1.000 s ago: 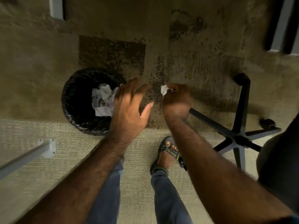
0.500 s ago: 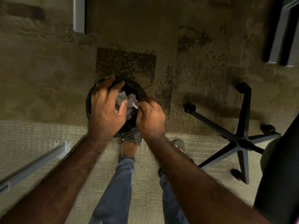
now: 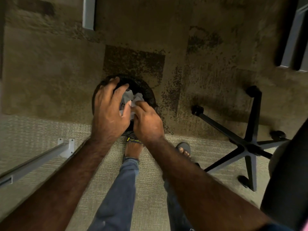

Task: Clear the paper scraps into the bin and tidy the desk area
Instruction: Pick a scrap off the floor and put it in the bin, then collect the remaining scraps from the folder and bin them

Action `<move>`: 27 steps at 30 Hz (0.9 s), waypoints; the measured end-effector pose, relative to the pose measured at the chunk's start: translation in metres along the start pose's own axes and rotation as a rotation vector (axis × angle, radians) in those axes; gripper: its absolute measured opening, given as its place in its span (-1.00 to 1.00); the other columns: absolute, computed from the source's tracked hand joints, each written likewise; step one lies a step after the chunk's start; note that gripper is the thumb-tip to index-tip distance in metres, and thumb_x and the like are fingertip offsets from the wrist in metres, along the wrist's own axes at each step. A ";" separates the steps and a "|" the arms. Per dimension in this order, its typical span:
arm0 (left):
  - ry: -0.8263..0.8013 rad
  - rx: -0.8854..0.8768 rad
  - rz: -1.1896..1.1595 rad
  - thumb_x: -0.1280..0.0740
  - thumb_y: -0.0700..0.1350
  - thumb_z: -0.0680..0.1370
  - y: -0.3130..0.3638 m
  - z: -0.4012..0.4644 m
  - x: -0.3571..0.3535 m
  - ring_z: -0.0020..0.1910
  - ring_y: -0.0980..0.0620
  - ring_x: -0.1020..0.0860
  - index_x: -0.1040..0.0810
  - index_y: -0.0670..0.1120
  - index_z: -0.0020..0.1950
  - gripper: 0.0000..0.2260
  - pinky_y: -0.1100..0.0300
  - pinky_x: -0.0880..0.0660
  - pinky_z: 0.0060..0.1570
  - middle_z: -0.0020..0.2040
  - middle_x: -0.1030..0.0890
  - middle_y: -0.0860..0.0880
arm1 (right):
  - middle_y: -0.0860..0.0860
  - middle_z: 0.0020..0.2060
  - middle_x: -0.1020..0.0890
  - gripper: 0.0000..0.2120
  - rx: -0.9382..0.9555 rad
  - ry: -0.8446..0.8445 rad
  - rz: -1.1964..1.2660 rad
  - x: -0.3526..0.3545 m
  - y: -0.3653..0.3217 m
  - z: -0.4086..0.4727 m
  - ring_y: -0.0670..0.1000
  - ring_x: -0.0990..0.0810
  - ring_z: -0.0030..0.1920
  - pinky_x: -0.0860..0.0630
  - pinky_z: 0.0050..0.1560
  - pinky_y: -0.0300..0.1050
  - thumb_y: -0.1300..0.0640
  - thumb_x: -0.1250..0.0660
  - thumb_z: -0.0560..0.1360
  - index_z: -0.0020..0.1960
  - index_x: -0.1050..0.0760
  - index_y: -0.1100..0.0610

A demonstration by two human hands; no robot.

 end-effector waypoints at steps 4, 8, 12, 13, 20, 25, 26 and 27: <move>0.002 -0.006 -0.011 -0.41 -0.12 0.59 0.020 -0.004 -0.001 0.49 -0.23 -0.43 -0.50 -0.15 0.46 -0.56 -0.30 -0.37 0.46 0.49 -0.46 -0.20 | 0.15 0.34 -0.56 -0.74 0.007 0.085 -0.011 0.024 0.014 -0.013 0.19 -0.57 0.28 -0.56 0.24 0.09 0.22 -0.36 0.56 0.23 -0.64 0.16; 0.025 -0.032 -0.009 -0.42 -0.12 0.58 0.052 -0.004 -0.006 0.47 -0.25 -0.45 -0.52 -0.16 0.44 -0.57 -0.28 -0.33 0.50 0.48 -0.48 -0.21 | 0.21 0.38 -0.51 -0.64 -0.027 0.172 -0.054 0.063 0.036 -0.032 0.25 -0.47 0.38 -0.40 0.44 0.21 0.12 -0.43 0.48 0.27 -0.60 0.11; 0.013 -0.066 -0.032 -0.42 -0.12 0.59 0.094 -0.006 -0.018 0.52 -0.21 -0.41 -0.50 -0.14 0.47 -0.56 -0.21 -0.25 0.58 0.50 -0.47 -0.18 | 0.20 0.51 -0.41 -0.59 -0.112 0.242 -0.066 0.109 0.067 -0.060 0.24 -0.34 0.55 -0.24 0.57 0.24 0.02 -0.41 0.55 0.38 -0.55 0.08; 0.005 -0.076 -0.037 -0.42 -0.11 0.60 0.106 -0.007 -0.022 0.53 -0.20 -0.40 -0.49 -0.13 0.48 -0.56 -0.20 -0.24 0.60 0.51 -0.46 -0.17 | 0.19 0.53 -0.39 -0.58 -0.137 0.267 -0.062 0.122 0.076 -0.068 0.22 -0.30 0.58 -0.21 0.59 0.23 0.01 -0.41 0.56 0.39 -0.54 0.08; -0.016 -0.220 -0.076 -0.44 -0.13 0.61 0.209 -0.015 -0.039 0.59 -0.13 -0.36 -0.47 -0.10 0.52 -0.53 -0.20 -0.25 0.60 0.56 -0.43 -0.14 | 0.16 0.56 -0.37 -0.60 -0.221 0.447 -0.063 0.205 0.123 -0.129 0.17 -0.22 0.64 -0.20 0.60 0.25 0.05 -0.42 0.57 0.39 -0.55 0.10; -0.079 -0.323 -0.121 -0.47 -0.16 0.58 0.285 -0.018 -0.052 0.61 -0.12 -0.34 -0.47 -0.10 0.52 -0.49 -0.18 -0.23 0.61 0.56 -0.42 -0.13 | 0.14 0.55 -0.38 -0.62 -0.281 0.587 -0.057 0.259 0.154 -0.166 0.15 -0.23 0.64 -0.22 0.60 0.23 0.08 -0.44 0.56 0.36 -0.57 0.11; -0.090 -0.349 -0.129 -0.47 -0.16 0.58 0.301 -0.019 -0.054 0.61 -0.11 -0.34 -0.47 -0.10 0.52 -0.50 -0.17 -0.23 0.62 0.56 -0.41 -0.13 | 0.15 0.55 -0.39 -0.62 -0.294 0.620 -0.051 0.269 0.160 -0.174 0.15 -0.24 0.64 -0.23 0.59 0.23 0.09 -0.45 0.55 0.35 -0.58 0.12; -0.101 -0.376 -0.139 -0.46 -0.16 0.59 0.316 -0.020 -0.057 0.61 -0.10 -0.33 -0.47 -0.10 0.52 -0.50 -0.16 -0.22 0.62 0.57 -0.41 -0.13 | 0.15 0.55 -0.40 -0.62 -0.309 0.653 -0.045 0.279 0.166 -0.181 0.16 -0.26 0.63 -0.24 0.58 0.23 0.10 -0.46 0.54 0.34 -0.58 0.13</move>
Point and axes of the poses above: each hand's wrist, its own z-axis towards the middle knuckle, its own x-axis out of the back of the hand, y = z × x, the point moved 7 cm from there along z, towards the middle knuckle
